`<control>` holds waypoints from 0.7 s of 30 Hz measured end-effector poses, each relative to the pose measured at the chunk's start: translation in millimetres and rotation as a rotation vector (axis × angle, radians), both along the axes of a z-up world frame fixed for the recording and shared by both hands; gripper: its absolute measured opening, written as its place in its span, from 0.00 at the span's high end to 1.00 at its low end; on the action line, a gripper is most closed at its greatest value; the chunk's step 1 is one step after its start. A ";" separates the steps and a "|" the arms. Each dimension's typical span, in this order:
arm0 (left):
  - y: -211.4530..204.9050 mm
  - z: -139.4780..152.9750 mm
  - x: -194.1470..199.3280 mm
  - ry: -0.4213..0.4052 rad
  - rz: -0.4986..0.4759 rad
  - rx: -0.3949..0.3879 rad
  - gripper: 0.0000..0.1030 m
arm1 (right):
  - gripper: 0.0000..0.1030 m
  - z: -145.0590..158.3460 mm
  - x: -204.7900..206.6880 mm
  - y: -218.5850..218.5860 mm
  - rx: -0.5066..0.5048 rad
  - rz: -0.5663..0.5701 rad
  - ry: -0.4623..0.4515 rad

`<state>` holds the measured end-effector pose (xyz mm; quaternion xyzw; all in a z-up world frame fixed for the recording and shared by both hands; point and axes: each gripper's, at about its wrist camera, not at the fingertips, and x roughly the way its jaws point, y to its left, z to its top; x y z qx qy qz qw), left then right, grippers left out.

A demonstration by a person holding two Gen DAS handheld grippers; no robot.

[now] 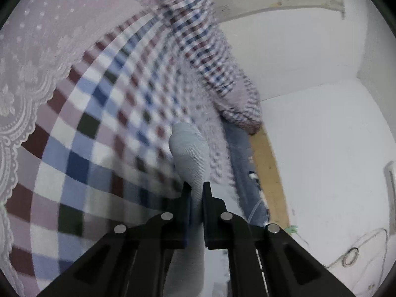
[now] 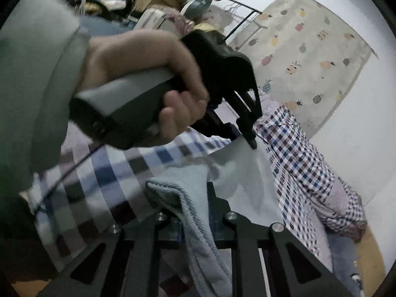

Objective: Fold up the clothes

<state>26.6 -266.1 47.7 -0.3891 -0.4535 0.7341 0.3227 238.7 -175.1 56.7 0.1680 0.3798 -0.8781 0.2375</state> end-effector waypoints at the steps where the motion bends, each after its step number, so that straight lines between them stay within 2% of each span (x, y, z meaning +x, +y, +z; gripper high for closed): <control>1: 0.5 10.3 4.3 0.024 0.001 -0.005 0.94 | 0.86 6.6 1.9 -1.2 -0.007 0.008 0.000; 6: -12.3 59.4 30.1 0.112 0.038 -0.041 0.94 | 0.86 54.5 21.5 -11.0 -0.122 0.076 0.012; 9: -23.9 85.9 38.9 0.115 0.058 -0.101 0.94 | 0.86 72.8 22.9 -17.0 -0.221 0.104 -0.010; 13: -29.0 125.9 57.4 0.115 0.055 -0.210 0.94 | 0.86 98.4 18.0 -2.8 -0.338 0.107 -0.036; 16: -1.1 152.4 55.7 0.118 0.036 -0.251 0.94 | 0.86 118.8 18.8 20.0 -0.401 0.098 -0.032; 21: 66.0 191.0 48.2 0.102 0.009 -0.294 0.94 | 0.86 158.3 9.4 88.6 -0.550 0.047 -0.057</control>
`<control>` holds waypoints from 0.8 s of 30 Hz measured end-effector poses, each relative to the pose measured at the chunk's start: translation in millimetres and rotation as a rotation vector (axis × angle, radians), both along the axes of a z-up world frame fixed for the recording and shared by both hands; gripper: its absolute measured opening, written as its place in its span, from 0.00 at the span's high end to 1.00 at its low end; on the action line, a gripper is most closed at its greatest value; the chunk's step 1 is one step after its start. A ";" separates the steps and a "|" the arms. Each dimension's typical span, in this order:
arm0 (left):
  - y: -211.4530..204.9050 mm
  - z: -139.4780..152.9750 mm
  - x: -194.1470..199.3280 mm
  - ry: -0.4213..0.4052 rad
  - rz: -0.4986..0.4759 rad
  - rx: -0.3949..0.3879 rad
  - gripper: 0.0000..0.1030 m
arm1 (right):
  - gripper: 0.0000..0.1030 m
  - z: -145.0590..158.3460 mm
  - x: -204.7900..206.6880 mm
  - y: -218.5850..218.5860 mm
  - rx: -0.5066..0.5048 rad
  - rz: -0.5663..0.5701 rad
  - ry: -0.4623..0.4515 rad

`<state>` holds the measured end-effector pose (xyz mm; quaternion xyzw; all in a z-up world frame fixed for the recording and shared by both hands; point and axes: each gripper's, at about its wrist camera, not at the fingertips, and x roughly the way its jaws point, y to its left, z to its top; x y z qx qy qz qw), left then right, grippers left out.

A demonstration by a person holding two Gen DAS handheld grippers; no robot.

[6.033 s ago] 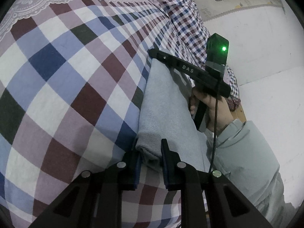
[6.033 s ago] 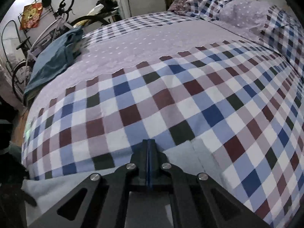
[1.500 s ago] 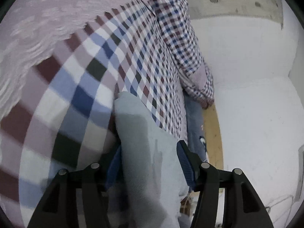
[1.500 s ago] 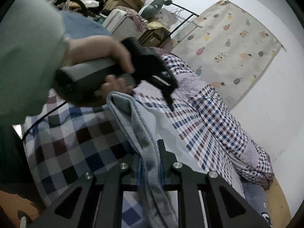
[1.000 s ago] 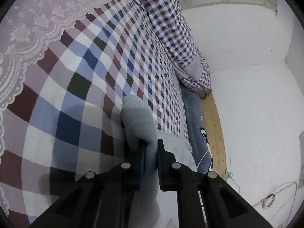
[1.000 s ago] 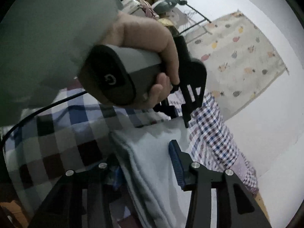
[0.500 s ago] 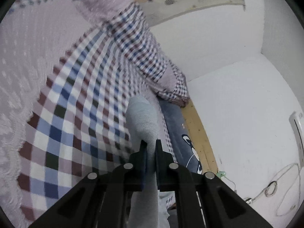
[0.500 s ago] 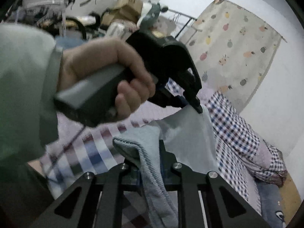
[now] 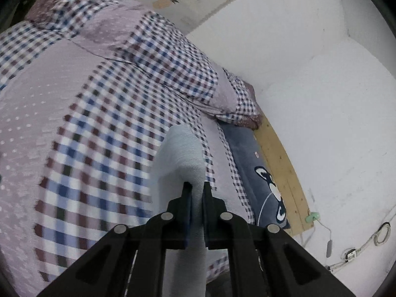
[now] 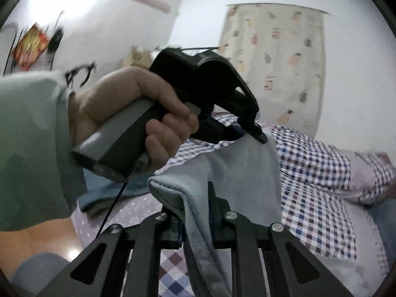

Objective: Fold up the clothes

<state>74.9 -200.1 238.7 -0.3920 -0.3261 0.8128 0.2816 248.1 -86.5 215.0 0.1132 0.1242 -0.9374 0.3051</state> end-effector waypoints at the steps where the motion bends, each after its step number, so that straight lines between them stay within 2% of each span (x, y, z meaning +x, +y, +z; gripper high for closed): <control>1: 15.3 7.7 -2.9 -0.002 -0.009 -0.006 0.94 | 0.86 6.8 -2.0 16.2 -0.032 -0.007 -0.013; 7: 110.7 42.7 -25.8 -0.031 -0.051 -0.047 0.94 | 0.86 31.2 8.1 122.2 -0.225 -0.069 -0.103; 12: 200.4 49.5 -44.9 -0.077 -0.114 -0.101 0.93 | 0.86 32.0 -0.6 213.7 -0.322 -0.158 -0.166; 17: 292.7 25.2 -53.0 -0.133 -0.151 -0.159 0.93 | 0.86 14.0 -10.1 294.4 -0.393 -0.240 -0.245; 24: 397.8 -37.4 -72.0 -0.247 -0.142 -0.256 0.93 | 0.87 -46.0 -23.8 412.9 -0.552 -0.323 -0.449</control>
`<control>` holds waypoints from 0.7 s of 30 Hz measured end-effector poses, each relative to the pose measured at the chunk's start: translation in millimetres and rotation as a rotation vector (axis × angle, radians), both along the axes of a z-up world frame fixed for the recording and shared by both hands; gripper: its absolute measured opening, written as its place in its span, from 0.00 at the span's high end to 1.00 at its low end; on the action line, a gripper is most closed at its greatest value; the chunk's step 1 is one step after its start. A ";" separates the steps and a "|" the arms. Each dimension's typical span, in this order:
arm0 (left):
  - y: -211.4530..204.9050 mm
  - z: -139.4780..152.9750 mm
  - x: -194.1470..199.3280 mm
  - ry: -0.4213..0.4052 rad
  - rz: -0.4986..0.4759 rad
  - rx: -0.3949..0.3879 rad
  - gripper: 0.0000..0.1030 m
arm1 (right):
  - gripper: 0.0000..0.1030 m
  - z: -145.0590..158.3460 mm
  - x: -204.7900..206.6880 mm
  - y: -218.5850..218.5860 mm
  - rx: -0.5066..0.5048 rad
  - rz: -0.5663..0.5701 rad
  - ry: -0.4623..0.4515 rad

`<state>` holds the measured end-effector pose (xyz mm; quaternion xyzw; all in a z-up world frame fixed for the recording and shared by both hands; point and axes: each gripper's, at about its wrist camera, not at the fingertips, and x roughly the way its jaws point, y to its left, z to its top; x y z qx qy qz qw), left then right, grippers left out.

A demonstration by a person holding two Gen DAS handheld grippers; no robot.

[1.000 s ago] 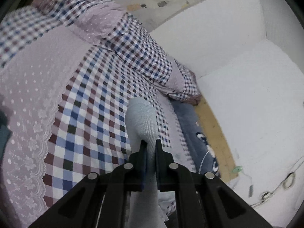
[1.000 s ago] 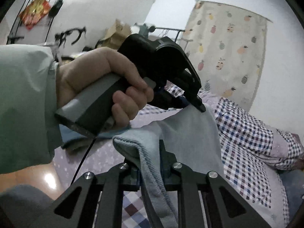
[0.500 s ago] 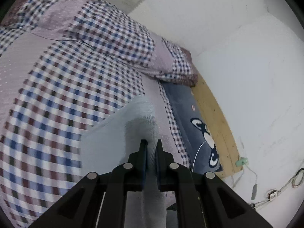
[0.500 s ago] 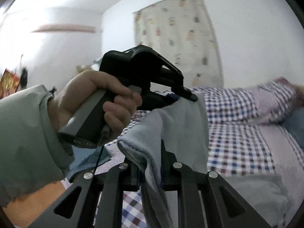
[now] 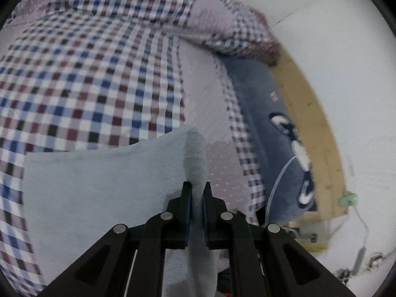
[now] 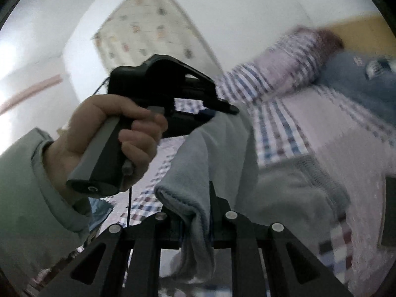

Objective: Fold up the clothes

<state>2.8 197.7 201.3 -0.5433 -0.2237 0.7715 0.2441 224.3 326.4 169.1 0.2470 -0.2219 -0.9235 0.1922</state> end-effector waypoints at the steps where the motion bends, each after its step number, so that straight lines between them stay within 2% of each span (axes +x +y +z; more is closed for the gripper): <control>1: 11.0 -8.8 -2.7 -0.016 0.008 -0.013 0.93 | 0.87 -8.1 -1.1 12.9 -0.026 -0.008 -0.025; 6: 68.0 -42.5 -10.8 -0.066 0.016 -0.122 0.92 | 0.86 -51.0 -1.5 68.6 -0.170 -0.052 -0.157; 10: 105.4 -65.2 -18.6 -0.082 0.025 -0.195 0.89 | 0.85 -76.1 -8.1 99.0 -0.234 -0.090 -0.223; 12: 113.9 -68.9 -23.6 -0.061 0.035 -0.177 0.89 | 0.84 -92.0 -14.3 114.2 -0.295 -0.100 -0.284; 14: 116.0 -64.0 -26.5 -0.036 0.032 -0.100 0.88 | 0.82 -102.9 -17.8 123.8 -0.322 -0.111 -0.334; 15: 116.5 -59.9 -27.2 -0.022 0.019 -0.076 0.84 | 0.81 -106.4 -19.1 127.8 -0.323 -0.119 -0.354; 17: 114.0 -46.6 -26.3 0.013 -0.034 -0.070 0.54 | 0.74 -109.5 -19.5 134.7 -0.311 -0.134 -0.378; 20: 77.1 -17.4 -16.5 0.118 -0.072 -0.081 0.32 | 0.66 -105.1 -12.9 142.9 -0.286 -0.150 -0.360; 21: 59.0 -8.5 -11.6 0.153 -0.078 -0.082 0.30 | 0.65 -104.0 -12.2 146.7 -0.293 -0.148 -0.355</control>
